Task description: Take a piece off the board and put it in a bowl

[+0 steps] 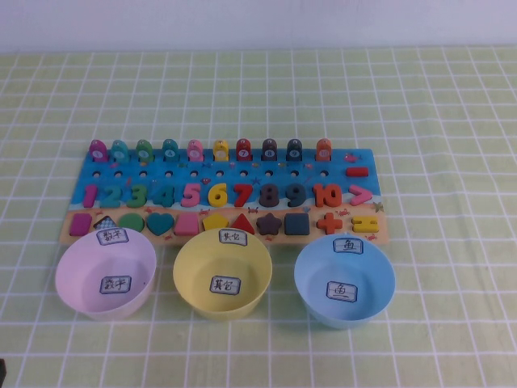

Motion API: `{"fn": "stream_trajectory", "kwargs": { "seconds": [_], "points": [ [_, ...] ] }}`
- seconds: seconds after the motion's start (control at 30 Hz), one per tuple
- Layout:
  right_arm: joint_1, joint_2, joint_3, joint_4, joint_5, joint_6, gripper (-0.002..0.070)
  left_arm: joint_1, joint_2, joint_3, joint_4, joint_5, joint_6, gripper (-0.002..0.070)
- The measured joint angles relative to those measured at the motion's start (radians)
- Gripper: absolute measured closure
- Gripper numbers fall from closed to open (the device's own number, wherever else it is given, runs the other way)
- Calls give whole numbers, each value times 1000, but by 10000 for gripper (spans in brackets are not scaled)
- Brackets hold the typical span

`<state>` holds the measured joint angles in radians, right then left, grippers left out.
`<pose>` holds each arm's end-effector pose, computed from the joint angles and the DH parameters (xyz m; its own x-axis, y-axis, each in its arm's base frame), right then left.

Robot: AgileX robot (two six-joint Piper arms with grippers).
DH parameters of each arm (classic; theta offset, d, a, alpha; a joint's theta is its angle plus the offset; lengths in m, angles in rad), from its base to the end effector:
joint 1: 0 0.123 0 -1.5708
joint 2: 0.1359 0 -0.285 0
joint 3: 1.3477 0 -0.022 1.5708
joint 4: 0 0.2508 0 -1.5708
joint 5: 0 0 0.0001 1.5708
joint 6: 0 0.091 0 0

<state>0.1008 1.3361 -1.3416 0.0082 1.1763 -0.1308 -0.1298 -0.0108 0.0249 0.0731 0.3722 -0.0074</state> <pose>0.2607 0.0271 0.3713 -0.8587 -0.2148 -0.4652 -0.2152 0.9751 -0.0530 0.0525 -0.0044 0.1720 -0.2845 0.0983 -0.9536 0.1217 0.9904 0.0658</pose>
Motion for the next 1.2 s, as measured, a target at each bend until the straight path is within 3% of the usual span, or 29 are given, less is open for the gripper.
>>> {"fn": "stream_trajectory", "kwargs": {
  "seconds": [0.2,0.67,0.8,0.9,0.97,1.03,1.2],
  "points": [
    [24,169,-188,-32,61,40,694,0,0,0,0,0,0,680],
    [200,605,-550,-110,65,48,670,0,0,0,112,1,0,680],
    [214,716,-665,-98,65,48,510,0,0,0,114,1,0,680],
    [219,790,-752,-59,65,51,310,0,0,0,114,1,0,680],
    [221,827,-804,-45,65,72,227,0,0,0,114,1,0,680],
    [226,876,-867,-26,65,102,197,0,0,0,116,1,0,680],
    [227,973,-986,72,65,125,230,0,0,0,117,1,0,680]
  ]
}}
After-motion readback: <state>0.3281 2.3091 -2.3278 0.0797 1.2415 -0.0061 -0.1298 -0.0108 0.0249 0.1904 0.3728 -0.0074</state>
